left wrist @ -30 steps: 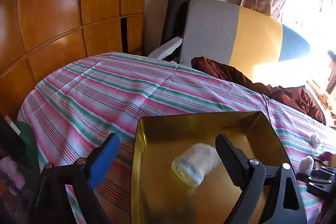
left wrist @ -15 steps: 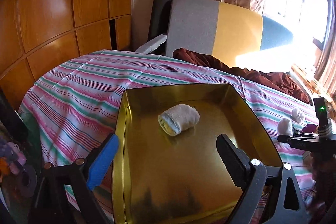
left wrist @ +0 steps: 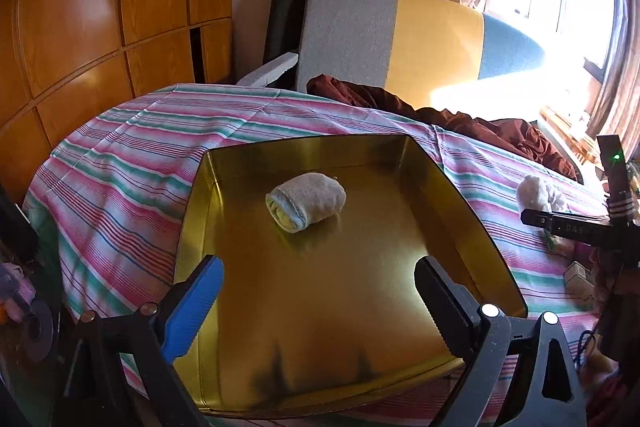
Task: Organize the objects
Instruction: 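Lower the clear plastic bundle into the gold tray and open the right gripper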
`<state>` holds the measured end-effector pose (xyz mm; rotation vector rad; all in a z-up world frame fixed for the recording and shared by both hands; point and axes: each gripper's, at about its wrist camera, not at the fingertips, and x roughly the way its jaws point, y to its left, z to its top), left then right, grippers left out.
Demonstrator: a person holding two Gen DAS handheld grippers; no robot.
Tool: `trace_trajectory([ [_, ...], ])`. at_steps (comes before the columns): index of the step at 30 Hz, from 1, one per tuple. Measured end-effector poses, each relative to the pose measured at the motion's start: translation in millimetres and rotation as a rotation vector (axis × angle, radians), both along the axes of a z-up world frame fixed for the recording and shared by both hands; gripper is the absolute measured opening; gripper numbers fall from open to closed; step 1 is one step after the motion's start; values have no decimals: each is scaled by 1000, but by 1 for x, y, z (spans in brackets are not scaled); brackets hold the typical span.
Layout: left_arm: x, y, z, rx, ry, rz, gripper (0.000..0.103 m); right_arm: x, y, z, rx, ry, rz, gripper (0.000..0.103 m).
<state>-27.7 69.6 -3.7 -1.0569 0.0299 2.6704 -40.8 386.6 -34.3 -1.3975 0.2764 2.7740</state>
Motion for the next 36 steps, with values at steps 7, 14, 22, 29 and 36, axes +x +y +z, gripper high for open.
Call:
trace_trajectory([
  [7,5,-7,-4,10,-5,-28,97,8,-24,22,-31,57,75,28],
  [14,7,-43,3,23,32,23,97,-6,-101,41,-134,49,185,30],
  [22,8,-89,2,52,37,146,99,-33,-199,32,-300,-9,352,59],
  [29,5,-102,-6,63,24,185,99,-13,-190,34,-185,21,279,60],
  [36,4,-88,-7,31,12,159,99,8,-171,36,-37,75,200,76],
])
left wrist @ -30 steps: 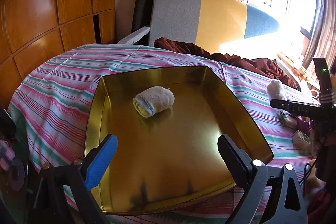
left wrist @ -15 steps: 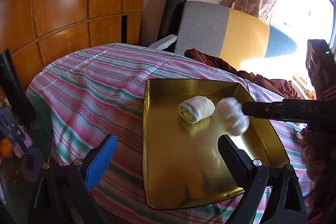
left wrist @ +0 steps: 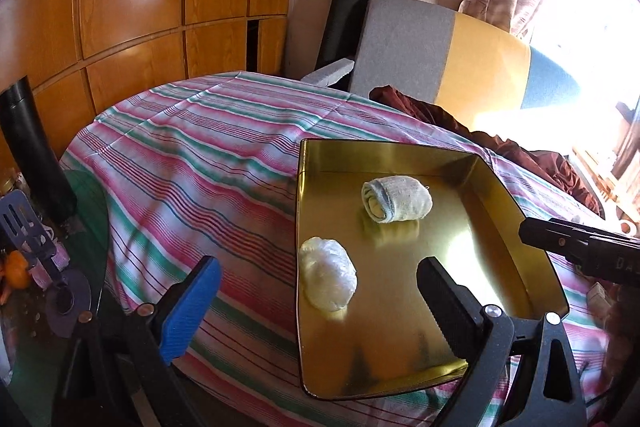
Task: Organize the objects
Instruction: 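Lower the clear plastic bundle into the gold tray and open the right gripper, then move both tools back to the pile of items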
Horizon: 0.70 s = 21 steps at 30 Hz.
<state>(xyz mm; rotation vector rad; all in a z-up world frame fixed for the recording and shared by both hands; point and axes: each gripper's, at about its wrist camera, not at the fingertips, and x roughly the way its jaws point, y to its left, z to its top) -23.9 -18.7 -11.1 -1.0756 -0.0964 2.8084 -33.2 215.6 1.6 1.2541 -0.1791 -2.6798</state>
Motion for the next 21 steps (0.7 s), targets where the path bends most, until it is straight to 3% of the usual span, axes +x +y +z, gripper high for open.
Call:
trace_trajectory([
  [10,3,26,9,-34,12,-71,99,27,39,1,81,16,-75,82],
  [21,4,75,21,-60,33,-208,99,74,146,15,134,52,-354,85],
])
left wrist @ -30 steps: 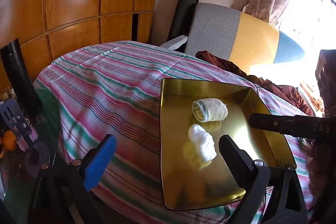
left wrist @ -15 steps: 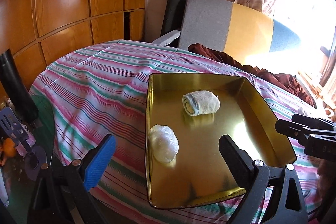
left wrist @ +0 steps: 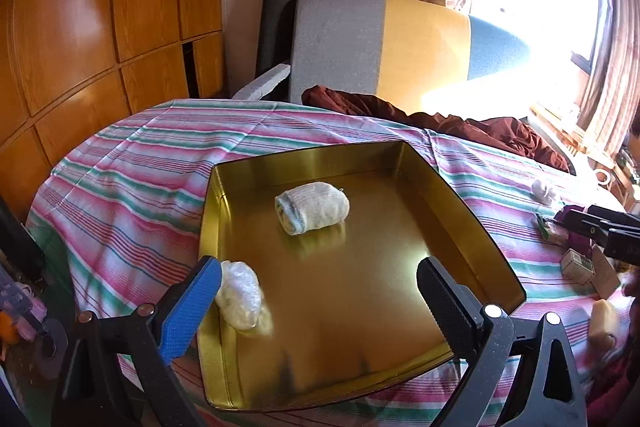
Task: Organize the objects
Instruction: 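Move both tools back to the pile of items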
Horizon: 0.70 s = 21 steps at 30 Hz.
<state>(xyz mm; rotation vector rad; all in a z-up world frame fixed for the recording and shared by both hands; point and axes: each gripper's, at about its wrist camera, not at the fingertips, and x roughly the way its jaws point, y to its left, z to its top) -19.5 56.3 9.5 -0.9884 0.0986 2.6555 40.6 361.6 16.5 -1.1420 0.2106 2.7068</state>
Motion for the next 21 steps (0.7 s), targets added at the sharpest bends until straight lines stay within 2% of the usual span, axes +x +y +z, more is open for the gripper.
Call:
trace_trajectory([
  [8,5,43,5,-18,10,-123,99,53,98,8,-91,75,-320,85],
  [15,13,89,16,3,11,-276,99,106,162,5,-231,216,-575,85],
  [21,27,157,14,-14,-23,-449,99,138,195,-16,-441,273,-707,85],
])
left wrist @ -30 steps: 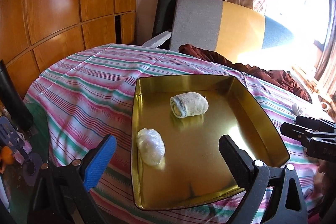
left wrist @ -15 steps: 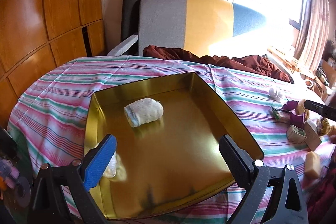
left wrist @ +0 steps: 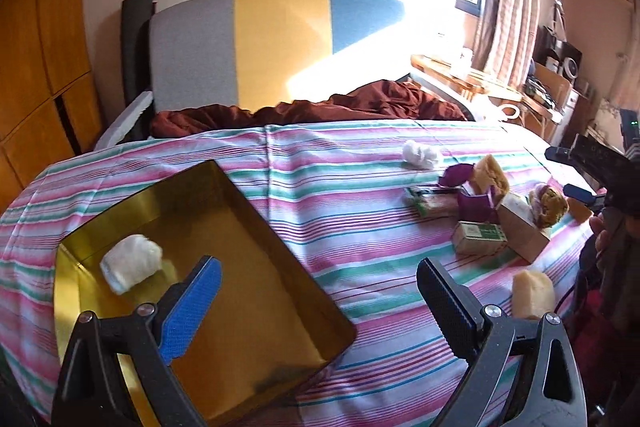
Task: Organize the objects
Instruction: 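Move both tools back to the pile of items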
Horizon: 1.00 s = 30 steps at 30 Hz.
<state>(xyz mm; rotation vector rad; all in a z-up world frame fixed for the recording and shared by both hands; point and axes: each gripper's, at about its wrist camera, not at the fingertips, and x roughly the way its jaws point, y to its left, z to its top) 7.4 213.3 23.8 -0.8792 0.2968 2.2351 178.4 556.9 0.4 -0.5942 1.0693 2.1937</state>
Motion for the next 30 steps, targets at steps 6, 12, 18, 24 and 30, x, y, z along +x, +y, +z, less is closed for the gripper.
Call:
trace_trajectory([
  [6,12,66,-25,-42,-66,-131,99,9,12,-13,-111,58,-20,85],
  [12,23,122,-47,-82,-108,-225,99,9,11,-10,-89,77,-11,85],
  [18,35,176,-59,-102,-110,-297,102,9,13,-13,-110,97,2,85],
  [24,40,213,-74,-148,-107,-298,103,7,13,-14,-121,105,21,85],
  [30,33,230,-93,-190,-120,-247,102,5,13,-15,-124,104,33,85],
])
